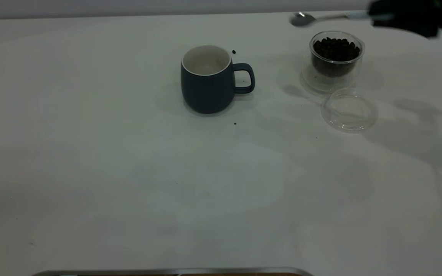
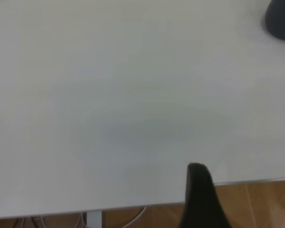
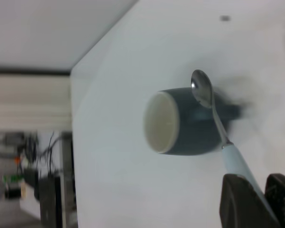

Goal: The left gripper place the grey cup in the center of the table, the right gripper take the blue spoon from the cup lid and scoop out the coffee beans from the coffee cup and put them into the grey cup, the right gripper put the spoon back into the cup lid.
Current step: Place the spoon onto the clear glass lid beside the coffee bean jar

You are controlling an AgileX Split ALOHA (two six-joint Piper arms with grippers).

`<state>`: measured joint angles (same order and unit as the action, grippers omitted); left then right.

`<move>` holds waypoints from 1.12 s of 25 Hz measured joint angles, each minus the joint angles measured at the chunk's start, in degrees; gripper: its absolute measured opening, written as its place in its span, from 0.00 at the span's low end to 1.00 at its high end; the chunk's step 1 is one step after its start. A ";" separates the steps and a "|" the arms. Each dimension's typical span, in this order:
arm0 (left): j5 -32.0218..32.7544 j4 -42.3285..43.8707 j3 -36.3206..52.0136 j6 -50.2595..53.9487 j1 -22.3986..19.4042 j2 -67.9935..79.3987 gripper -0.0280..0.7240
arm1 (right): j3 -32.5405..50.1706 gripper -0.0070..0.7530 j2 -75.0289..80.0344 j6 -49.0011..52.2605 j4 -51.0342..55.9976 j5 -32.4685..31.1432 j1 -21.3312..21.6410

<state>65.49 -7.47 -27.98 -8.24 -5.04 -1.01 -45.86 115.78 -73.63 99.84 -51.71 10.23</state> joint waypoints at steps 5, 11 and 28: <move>0.00 0.00 0.00 0.00 0.00 0.00 0.77 | 6.70 0.16 -0.07 -3.37 2.28 0.83 4.55; 0.00 0.00 0.00 0.00 0.00 0.00 0.77 | 12.27 0.16 0.08 -5.46 2.85 2.91 9.33; 0.00 0.00 0.00 0.00 0.00 0.00 0.77 | 3.45 0.16 14.76 -7.57 2.89 4.34 11.39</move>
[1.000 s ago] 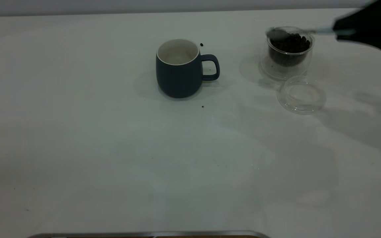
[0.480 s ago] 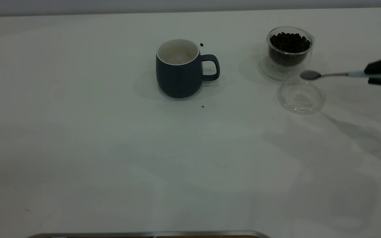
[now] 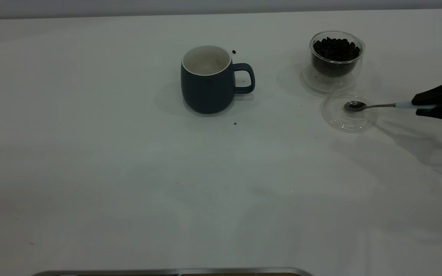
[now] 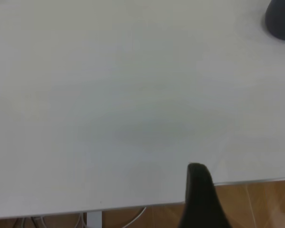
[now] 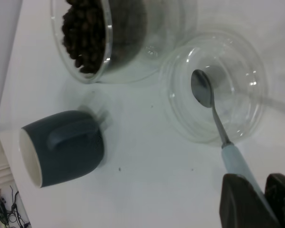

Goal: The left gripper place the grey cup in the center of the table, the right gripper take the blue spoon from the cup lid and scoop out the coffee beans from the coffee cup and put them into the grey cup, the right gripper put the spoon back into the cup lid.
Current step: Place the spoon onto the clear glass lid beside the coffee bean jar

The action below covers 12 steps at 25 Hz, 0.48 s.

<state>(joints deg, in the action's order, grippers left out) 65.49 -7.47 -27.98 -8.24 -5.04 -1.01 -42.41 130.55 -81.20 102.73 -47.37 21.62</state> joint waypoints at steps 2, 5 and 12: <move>0.00 0.00 0.00 0.00 0.00 0.00 0.77 | -0.66 0.16 1.11 -0.06 0.00 -0.17 0.00; 0.00 0.00 0.00 0.00 0.00 0.00 0.77 | -1.76 0.16 2.55 -0.77 0.00 -1.27 0.00; 0.00 0.00 0.00 0.00 0.00 0.00 0.77 | -2.86 0.16 3.66 -2.67 0.00 -2.61 0.00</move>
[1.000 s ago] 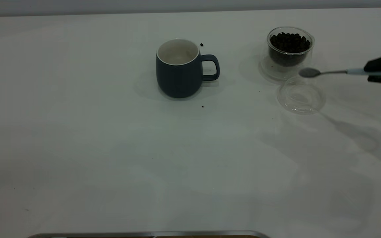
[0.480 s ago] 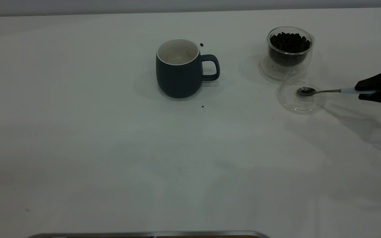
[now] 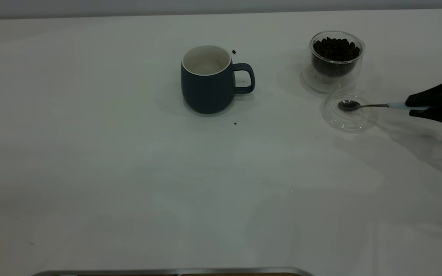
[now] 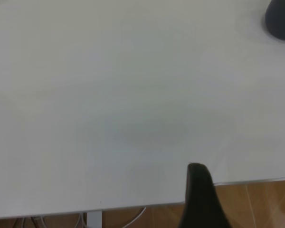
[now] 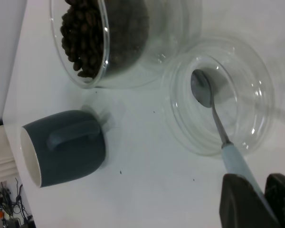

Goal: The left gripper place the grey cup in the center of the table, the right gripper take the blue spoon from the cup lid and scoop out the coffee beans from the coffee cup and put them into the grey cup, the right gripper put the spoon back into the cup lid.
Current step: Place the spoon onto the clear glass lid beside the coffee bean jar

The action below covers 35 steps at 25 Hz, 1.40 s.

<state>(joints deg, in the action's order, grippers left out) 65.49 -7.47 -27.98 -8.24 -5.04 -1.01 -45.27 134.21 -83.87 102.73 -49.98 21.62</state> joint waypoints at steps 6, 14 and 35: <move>0.00 0.00 0.00 0.00 0.00 0.00 0.77 | -0.12 0.17 0.00 -2.05 0.00 -1.19 0.00; 0.00 0.00 0.00 0.00 0.00 0.00 0.77 | -0.52 0.22 0.20 -2.11 0.00 -1.19 0.00; 0.00 0.00 0.00 0.00 0.00 0.00 0.77 | -0.63 0.68 3.43 -4.96 0.06 -2.33 0.00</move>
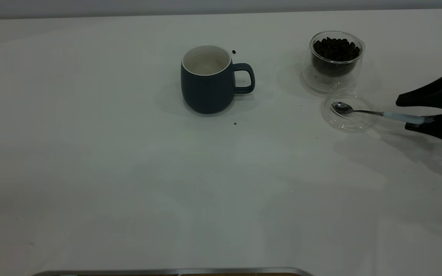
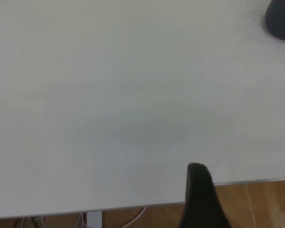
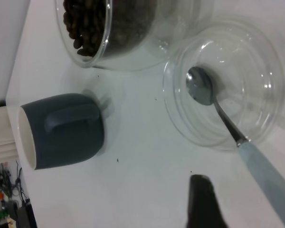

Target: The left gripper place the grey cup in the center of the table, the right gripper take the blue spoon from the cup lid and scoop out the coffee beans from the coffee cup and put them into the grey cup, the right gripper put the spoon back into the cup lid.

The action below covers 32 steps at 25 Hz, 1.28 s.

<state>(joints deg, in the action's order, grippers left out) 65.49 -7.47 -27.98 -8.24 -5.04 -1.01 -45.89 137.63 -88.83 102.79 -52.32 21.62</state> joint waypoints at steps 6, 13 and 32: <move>0.00 0.00 0.00 0.00 0.00 0.00 0.77 | 0.00 0.73 -3.44 8.70 -4.01 8.55 0.00; 0.00 0.00 0.00 0.00 0.00 0.00 0.77 | 0.11 0.73 -16.62 25.55 -21.99 17.09 0.00; 0.00 0.00 0.00 0.00 0.00 0.00 0.77 | 0.73 0.67 -78.97 68.75 -74.80 -7.53 0.00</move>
<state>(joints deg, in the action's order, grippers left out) 65.49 -7.47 -27.98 -8.24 -5.04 -1.01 -45.16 58.67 -20.08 27.99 -59.85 21.62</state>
